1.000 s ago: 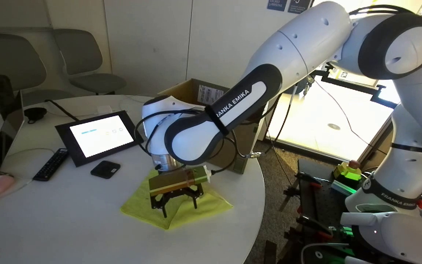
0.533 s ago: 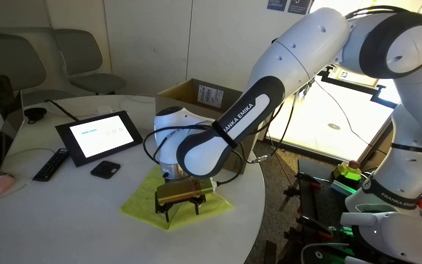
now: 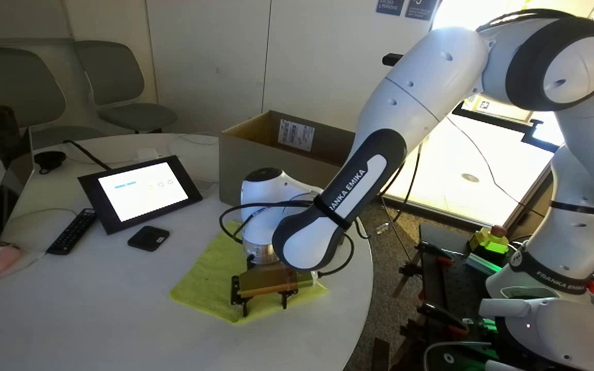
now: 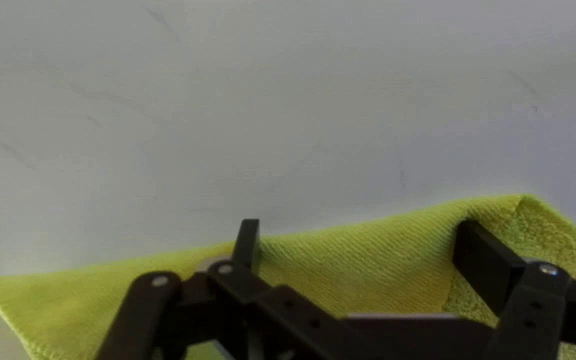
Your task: Put the marker on the towel, fold the towel then put it in the box
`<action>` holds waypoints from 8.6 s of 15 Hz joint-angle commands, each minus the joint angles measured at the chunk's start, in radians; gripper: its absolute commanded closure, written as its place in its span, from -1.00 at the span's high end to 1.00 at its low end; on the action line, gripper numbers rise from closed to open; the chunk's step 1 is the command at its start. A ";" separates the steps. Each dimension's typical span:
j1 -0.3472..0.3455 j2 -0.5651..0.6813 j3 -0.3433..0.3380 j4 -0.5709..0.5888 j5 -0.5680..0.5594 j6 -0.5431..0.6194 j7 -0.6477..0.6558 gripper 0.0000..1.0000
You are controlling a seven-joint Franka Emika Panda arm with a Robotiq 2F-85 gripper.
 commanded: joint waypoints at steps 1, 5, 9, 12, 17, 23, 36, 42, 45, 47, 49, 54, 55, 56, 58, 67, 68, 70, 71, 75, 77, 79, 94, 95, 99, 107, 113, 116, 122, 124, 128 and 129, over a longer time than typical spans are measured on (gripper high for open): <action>0.026 -0.039 -0.020 -0.084 0.013 0.083 -0.001 1.00; 0.031 -0.054 -0.018 -0.115 0.018 0.098 0.000 1.00; 0.034 -0.113 -0.010 -0.196 0.023 0.076 0.004 1.00; 0.045 -0.179 0.002 -0.293 0.037 0.062 0.026 1.00; 0.060 -0.271 0.047 -0.435 0.083 0.030 0.076 1.00; 0.063 -0.322 0.083 -0.488 0.129 0.014 0.110 1.00; 0.074 -0.139 -0.123 -0.056 -0.072 -0.176 0.459 1.00; 0.053 0.048 -0.113 0.165 -0.056 -0.297 0.549 1.00; 0.029 0.116 -0.092 0.218 -0.029 -0.261 0.548 1.00; 0.015 0.149 -0.081 0.237 -0.007 -0.244 0.550 1.00; 0.003 0.168 -0.072 0.233 0.023 -0.226 0.557 1.00; -0.014 0.136 -0.053 0.178 0.080 -0.211 0.564 1.00; -0.015 0.129 -0.049 0.164 0.087 -0.205 0.562 1.00; -0.013 0.123 -0.046 0.151 0.091 -0.204 0.565 1.00; -0.013 0.117 -0.032 0.124 0.103 -0.196 0.560 1.00; -0.019 0.024 -0.018 -0.074 0.154 -0.208 0.590 1.00; -0.020 0.015 -0.022 -0.090 0.156 -0.212 0.598 1.00; -0.026 0.006 -0.026 -0.116 0.160 -0.215 0.609 1.00; -0.030 0.002 -0.025 -0.126 0.161 -0.216 0.610 1.00; -0.039 -0.007 -0.023 -0.150 0.161 -0.228 0.614 1.00; -0.041 -0.023 -0.021 -0.165 0.160 -0.218 0.613 1.00; -0.037 -0.046 -0.021 -0.166 0.149 -0.218 0.604 1.00; 0.050 -0.067 0.052 0.214 -0.047 -0.361 0.299 1.00; 0.057 -0.044 0.056 0.255 -0.055 -0.375 0.260 1.00; 0.072 0.050 0.062 0.400 -0.075 -0.439 0.078 1.00; 0.067 0.221 0.059 0.587 -0.059 -0.490 -0.277 1.00; 0.054 0.260 0.066 0.599 -0.050 -0.418 -0.542 1.00; 0.059 0.217 0.059 0.541 -0.042 -0.408 -0.601 1.00; 0.060 0.078 0.077 0.356 -0.047 -0.368 -0.587 1.00; 0.076 0.013 0.066 0.268 -0.018 -0.363 -0.583 1.00; 0.094 -0.084 0.059 0.108 0.000 -0.343 -0.566 1.00; 0.090 -0.084 0.064 0.097 0.003 -0.337 -0.582 1.00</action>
